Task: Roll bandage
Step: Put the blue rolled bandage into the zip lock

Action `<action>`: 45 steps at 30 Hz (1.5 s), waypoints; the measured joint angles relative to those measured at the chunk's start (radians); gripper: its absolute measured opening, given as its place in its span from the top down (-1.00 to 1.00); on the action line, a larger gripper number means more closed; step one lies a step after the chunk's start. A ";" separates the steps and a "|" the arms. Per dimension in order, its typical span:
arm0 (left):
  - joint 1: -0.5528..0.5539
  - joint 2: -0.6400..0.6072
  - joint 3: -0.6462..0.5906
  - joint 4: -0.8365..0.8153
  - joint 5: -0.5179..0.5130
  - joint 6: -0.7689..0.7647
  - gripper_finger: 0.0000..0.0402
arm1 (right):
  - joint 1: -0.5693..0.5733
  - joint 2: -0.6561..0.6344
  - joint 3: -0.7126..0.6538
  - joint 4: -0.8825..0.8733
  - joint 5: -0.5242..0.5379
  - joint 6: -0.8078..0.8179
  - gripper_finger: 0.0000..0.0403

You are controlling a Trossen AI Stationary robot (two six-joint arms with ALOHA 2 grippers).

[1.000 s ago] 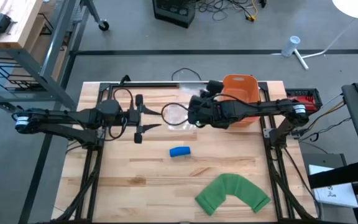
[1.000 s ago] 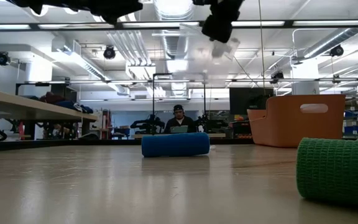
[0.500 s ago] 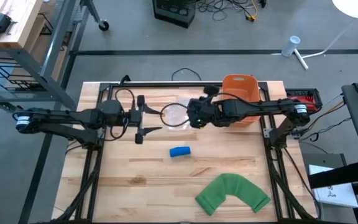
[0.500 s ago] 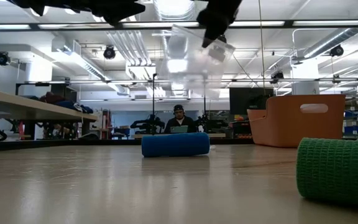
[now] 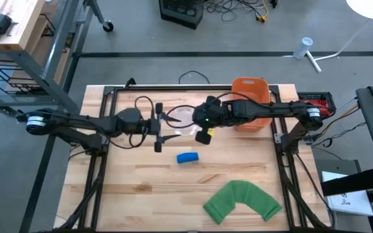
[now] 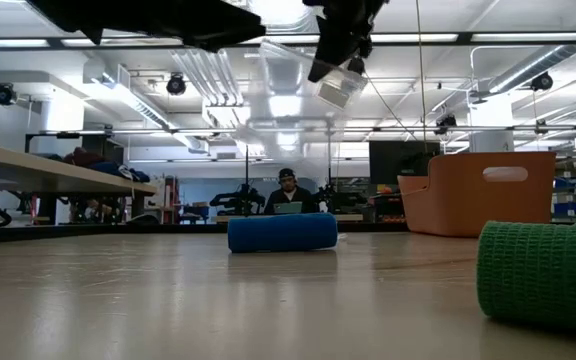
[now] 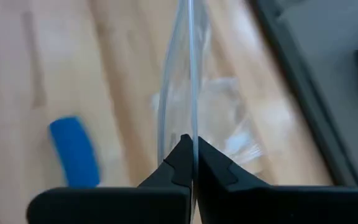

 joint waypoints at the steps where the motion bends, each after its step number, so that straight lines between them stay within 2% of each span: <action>1: -0.002 0.011 0.000 0.011 0.000 0.009 -0.22 | -0.007 0.001 0.000 -0.019 -0.033 0.000 1.00; 4: -0.003 0.041 0.000 0.030 0.000 0.012 -0.22 | -0.026 0.013 0.000 -0.057 -0.074 0.002 1.00; 8: -0.003 0.089 0.001 0.043 -0.008 0.013 -0.22 | -0.057 0.032 0.000 -0.068 -0.062 0.026 1.00; 9: -0.003 0.103 0.007 0.037 -0.023 0.012 -0.22 | -0.064 0.035 0.000 -0.066 -0.033 0.027 1.00; 12: -0.003 0.126 0.019 0.036 -0.084 0.012 -0.22 | -0.070 0.042 0.000 -0.052 0.147 0.027 1.00; 14: -0.003 0.137 0.029 0.046 -0.134 0.019 -0.22 | -0.077 0.042 0.000 -0.050 0.189 0.018 1.00; 16: -0.003 0.138 0.027 0.038 -0.181 0.039 -0.22 | -0.081 0.042 0.000 -0.049 0.119 -0.004 1.00; 18: -0.003 0.138 0.027 0.040 -0.204 0.061 -0.22 | -0.082 0.043 0.000 -0.048 -0.003 -0.011 1.00; 21: -0.003 0.141 0.027 0.036 -0.210 0.097 -0.22 | -0.081 0.046 0.000 -0.037 -0.153 -0.027 1.00; 23: -0.007 0.153 0.027 0.047 -0.197 0.117 -0.22 | -0.083 0.047 0.000 -0.040 -0.206 -0.034 1.00; 29: -0.017 0.208 0.049 0.037 -0.166 0.123 -0.22 | -0.083 0.047 0.000 -0.004 -0.215 -0.035 1.00; 33: -0.033 0.245 0.104 0.023 -0.205 0.129 -0.22 | -0.083 0.060 0.002 0.004 -0.222 -0.043 1.00; 38: -0.041 0.278 0.172 -0.111 -0.249 0.139 -0.22 | -0.086 0.086 0.001 -0.007 -0.223 -0.049 1.00; 45: -0.041 0.312 0.238 -0.288 -0.250 0.120 -0.22 | -0.087 0.092 0.001 -0.004 -0.222 -0.062 1.00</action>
